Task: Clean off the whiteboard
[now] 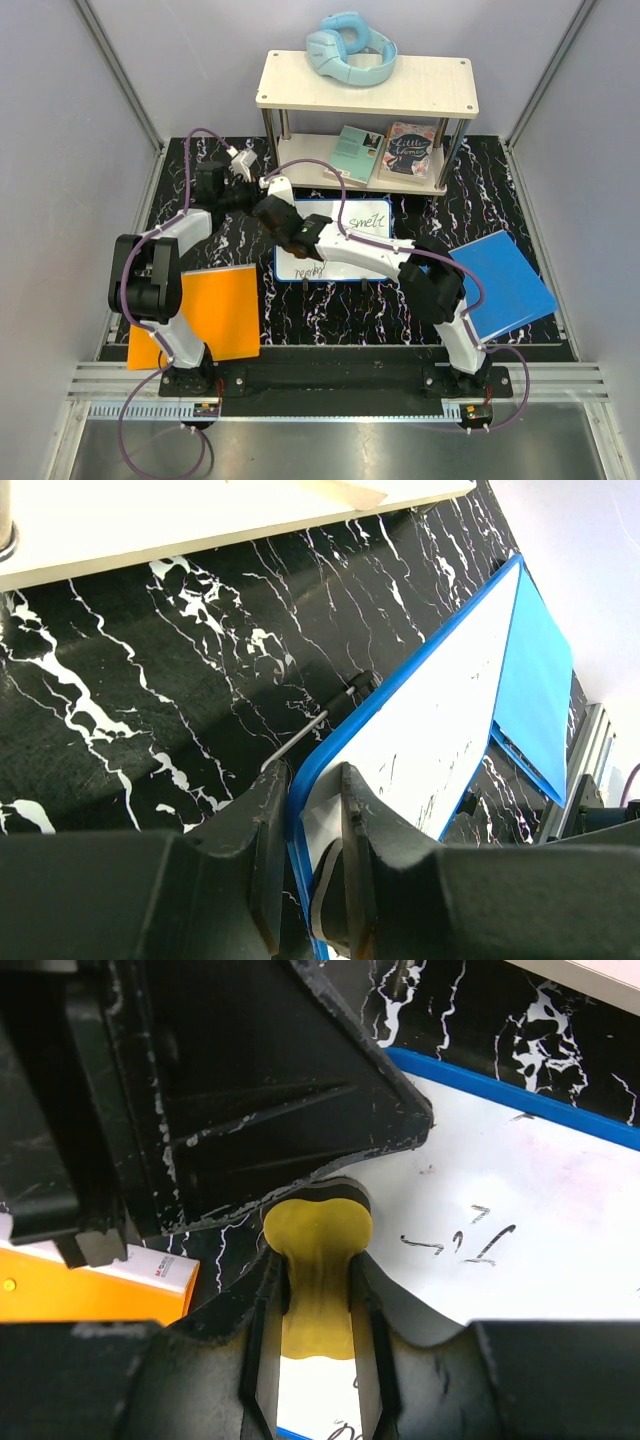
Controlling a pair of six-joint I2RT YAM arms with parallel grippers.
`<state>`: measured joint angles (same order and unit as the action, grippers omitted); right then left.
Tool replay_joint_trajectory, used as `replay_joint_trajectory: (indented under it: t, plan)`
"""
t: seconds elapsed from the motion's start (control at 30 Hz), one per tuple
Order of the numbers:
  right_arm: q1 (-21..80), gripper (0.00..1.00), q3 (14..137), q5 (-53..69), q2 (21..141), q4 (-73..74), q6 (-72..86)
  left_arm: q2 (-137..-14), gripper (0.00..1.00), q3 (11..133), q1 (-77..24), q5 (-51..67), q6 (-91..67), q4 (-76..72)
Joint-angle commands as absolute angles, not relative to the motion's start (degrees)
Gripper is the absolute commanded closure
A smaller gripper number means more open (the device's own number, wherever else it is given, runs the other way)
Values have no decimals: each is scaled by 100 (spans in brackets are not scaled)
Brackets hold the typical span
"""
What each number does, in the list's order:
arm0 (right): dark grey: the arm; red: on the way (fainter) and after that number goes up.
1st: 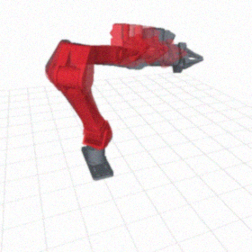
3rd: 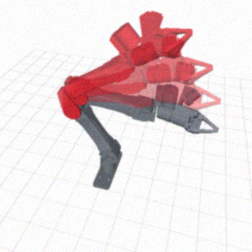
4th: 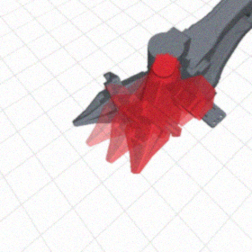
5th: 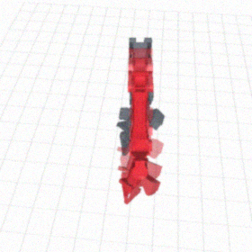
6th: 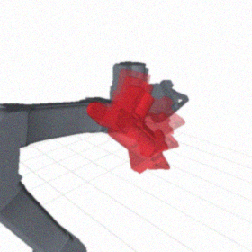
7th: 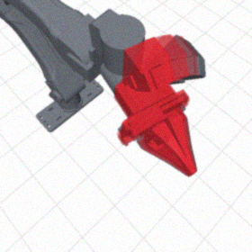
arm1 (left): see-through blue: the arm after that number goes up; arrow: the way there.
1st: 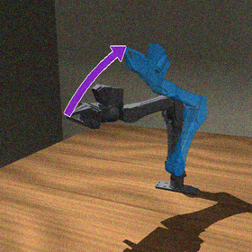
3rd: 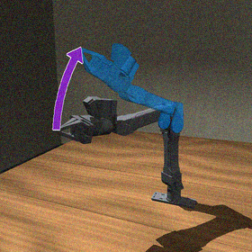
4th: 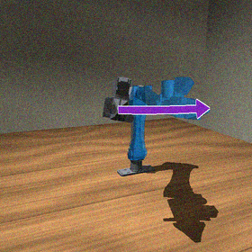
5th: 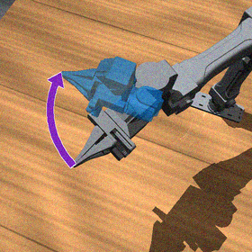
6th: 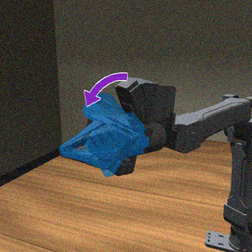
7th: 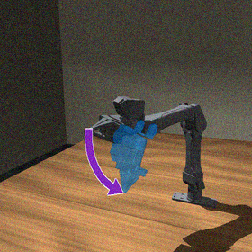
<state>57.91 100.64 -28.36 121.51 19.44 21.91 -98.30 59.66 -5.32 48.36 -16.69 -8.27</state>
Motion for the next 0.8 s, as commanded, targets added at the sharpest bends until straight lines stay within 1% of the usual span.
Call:
replay_joint_trajectory:
  t: [0.0, 0.43, 0.6, 0.77]
  plan:
    - [5581, 100, 9985, -3489, 12024, 2145, 2364, -9659, 100, 6003, -747, 4649, -1354, -686]
    - [4615, 100, 8579, -3384, 10715, 2232, 2470, -9642, 100, 5977, -782, 4526, -1283, -642]
    - [4115, 100, 8017, -3340, 10415, 2337, 2417, -9633, 100, 5985, -791, 4500, -1266, -598]
    - [3832, 100, 7586, -3392, 10169, 2697, 2189, -9659, 100, 5994, -809, 4474, -1222, -536]
